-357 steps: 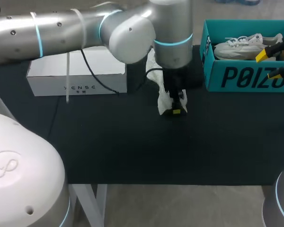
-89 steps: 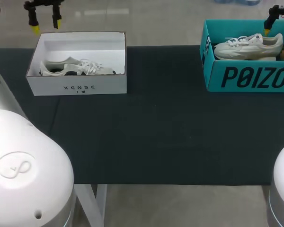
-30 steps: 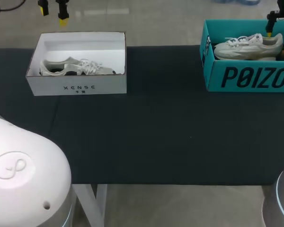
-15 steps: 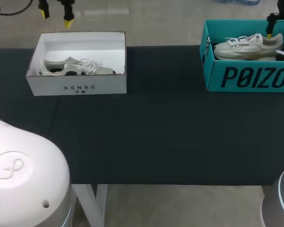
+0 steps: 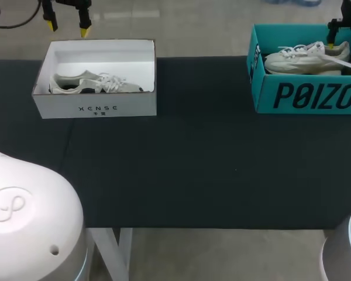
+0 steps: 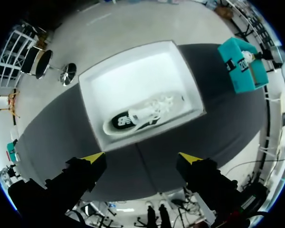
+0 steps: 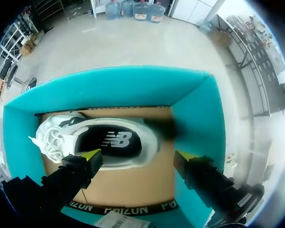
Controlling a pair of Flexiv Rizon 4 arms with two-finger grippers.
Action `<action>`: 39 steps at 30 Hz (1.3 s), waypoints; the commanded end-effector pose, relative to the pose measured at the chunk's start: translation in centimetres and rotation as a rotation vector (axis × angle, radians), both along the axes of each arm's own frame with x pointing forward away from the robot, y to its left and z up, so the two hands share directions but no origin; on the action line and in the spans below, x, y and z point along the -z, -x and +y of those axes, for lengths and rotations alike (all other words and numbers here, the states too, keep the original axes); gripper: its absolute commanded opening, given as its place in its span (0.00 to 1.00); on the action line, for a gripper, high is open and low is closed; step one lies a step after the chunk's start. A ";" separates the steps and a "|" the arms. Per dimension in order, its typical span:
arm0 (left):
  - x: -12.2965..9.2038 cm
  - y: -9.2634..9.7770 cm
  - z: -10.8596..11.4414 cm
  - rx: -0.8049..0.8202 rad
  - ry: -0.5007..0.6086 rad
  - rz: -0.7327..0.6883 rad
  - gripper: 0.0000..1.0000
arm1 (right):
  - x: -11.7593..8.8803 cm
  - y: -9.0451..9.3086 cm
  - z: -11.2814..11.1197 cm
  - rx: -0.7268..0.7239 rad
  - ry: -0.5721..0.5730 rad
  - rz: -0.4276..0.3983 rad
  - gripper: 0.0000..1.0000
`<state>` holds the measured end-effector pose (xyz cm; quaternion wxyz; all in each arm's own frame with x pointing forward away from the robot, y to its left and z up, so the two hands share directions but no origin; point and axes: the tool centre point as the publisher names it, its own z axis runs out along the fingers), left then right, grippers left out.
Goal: Take the shoe out of the shoebox, open the shoe tongue, remove and reinsert the insole, then place the shoe into the shoebox
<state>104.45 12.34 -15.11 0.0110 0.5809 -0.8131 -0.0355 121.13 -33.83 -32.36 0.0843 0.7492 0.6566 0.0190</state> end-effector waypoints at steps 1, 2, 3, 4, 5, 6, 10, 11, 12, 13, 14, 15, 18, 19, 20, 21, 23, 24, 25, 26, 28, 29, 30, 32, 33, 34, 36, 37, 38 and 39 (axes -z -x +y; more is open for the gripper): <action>-0.2 0.1 -0.3 0.000 -0.019 -0.005 1.00 | 1.6 -2.1 -0.9 0.004 -0.007 0.045 1.00; -0.2 0.1 -0.3 -0.002 -0.025 -0.005 1.00 | 1.8 -2.2 -1.0 0.006 -0.006 0.048 1.00; -0.2 0.1 -0.4 -0.002 -0.028 -0.007 1.00 | 2.1 -2.3 -1.1 0.007 -0.004 0.053 1.00; -0.3 0.1 -0.4 -0.005 -0.031 -0.010 1.00 | 2.4 -2.3 -1.2 0.009 -0.004 0.060 1.00; -0.3 0.1 -0.4 -0.007 -0.033 -0.010 1.00 | 2.6 -2.4 -1.3 0.011 -0.003 0.064 1.00; -0.3 0.1 -0.4 -0.008 -0.035 -0.011 1.00 | 2.9 -2.4 -1.4 0.013 -0.003 0.067 1.00; -0.3 0.1 -0.5 -0.019 -0.044 -0.019 1.00 | 4.2 -2.4 -1.6 0.014 -0.011 0.088 1.00; -0.3 0.2 -0.5 -0.025 -0.046 -0.020 1.00 | 4.5 -2.4 -1.7 0.013 -0.015 0.095 1.00; -0.3 0.2 -0.5 -0.029 -0.047 -0.019 1.00 | 4.8 -2.4 -1.7 0.015 -0.015 0.097 1.00; -0.3 0.2 -0.5 -0.039 -0.048 -0.022 1.00 | 5.0 -2.4 -1.7 0.022 -0.022 0.104 1.00; -0.3 0.3 -0.5 -0.044 -0.049 -0.023 1.00 | 5.2 -2.5 -1.8 0.025 -0.022 0.106 1.00; -0.3 0.3 -0.4 -0.047 -0.049 -0.022 1.00 | 5.5 -2.5 -1.8 0.030 -0.022 0.107 0.93; -0.5 0.4 -0.3 -0.060 -0.051 -0.027 1.00 | 5.9 -2.6 -1.9 0.037 -0.025 0.113 0.62; -0.6 0.4 -0.3 -0.065 -0.050 -0.029 1.00 | 6.0 -2.6 -1.8 0.036 -0.023 0.116 0.47; -0.6 0.5 -0.3 -0.068 -0.050 -0.032 1.00 | 6.1 -2.6 -1.8 0.035 -0.022 0.120 0.44; -0.7 0.5 -0.2 -0.072 -0.050 -0.035 1.00 | 6.2 -2.6 -1.8 0.035 -0.019 0.123 0.43; -1.0 0.6 -0.2 -0.082 -0.047 -0.046 1.00 | 6.5 -2.7 -1.9 0.041 -0.015 0.133 0.42; -1.1 0.7 -0.1 -0.087 -0.045 -0.054 1.00 | 6.7 -2.7 -1.9 0.045 -0.010 0.138 0.41; -1.2 0.7 -0.1 -0.089 -0.045 -0.057 1.00 | 6.8 -2.7 -2.0 0.048 -0.009 0.142 0.40; -1.3 0.7 0.0 -0.090 -0.044 -0.058 1.00 | 6.8 -2.7 -2.0 0.049 -0.006 0.145 0.40; -1.4 0.8 0.0 -0.091 -0.043 -0.062 1.00 | 7.0 -2.6 -2.1 0.051 -0.001 0.150 0.38; -1.5 0.8 0.0 -0.091 -0.043 -0.063 1.00 | 7.1 -2.6 -2.1 0.055 0.000 0.152 0.35; -1.5 0.7 0.0 -0.090 -0.043 -0.063 1.00 | 7.1 -2.6 -2.1 0.062 0.010 0.155 0.30; -1.4 0.6 0.1 -0.087 -0.042 -0.062 1.00 | 7.2 -2.6 -2.3 0.073 0.017 0.151 0.01; -1.3 0.6 0.1 -0.084 -0.039 -0.059 1.00 | 7.1 -2.6 -2.3 0.080 0.032 0.152 0.00; -1.3 0.5 0.0 -0.077 -0.037 -0.057 1.00 | 6.8 -2.5 -2.5 0.085 0.038 0.149 0.00; -1.2 0.5 0.0 -0.069 -0.035 -0.055 1.00 | 6.4 -2.4 -2.7 0.106 0.069 0.146 0.00; -1.2 0.4 0.0 -0.065 -0.033 -0.055 1.00 | 6.0 -2.2 -2.9 0.122 0.072 0.138 0.00; -1.1 0.4 0.0 -0.063 -0.031 -0.055 1.00 | 5.8 -2.1 -3.0 0.138 0.072 0.140 0.00; -1.1 0.3 0.0 -0.060 -0.029 -0.055 1.00 | 5.6 -1.9 -3.2 0.156 0.073 0.149 0.00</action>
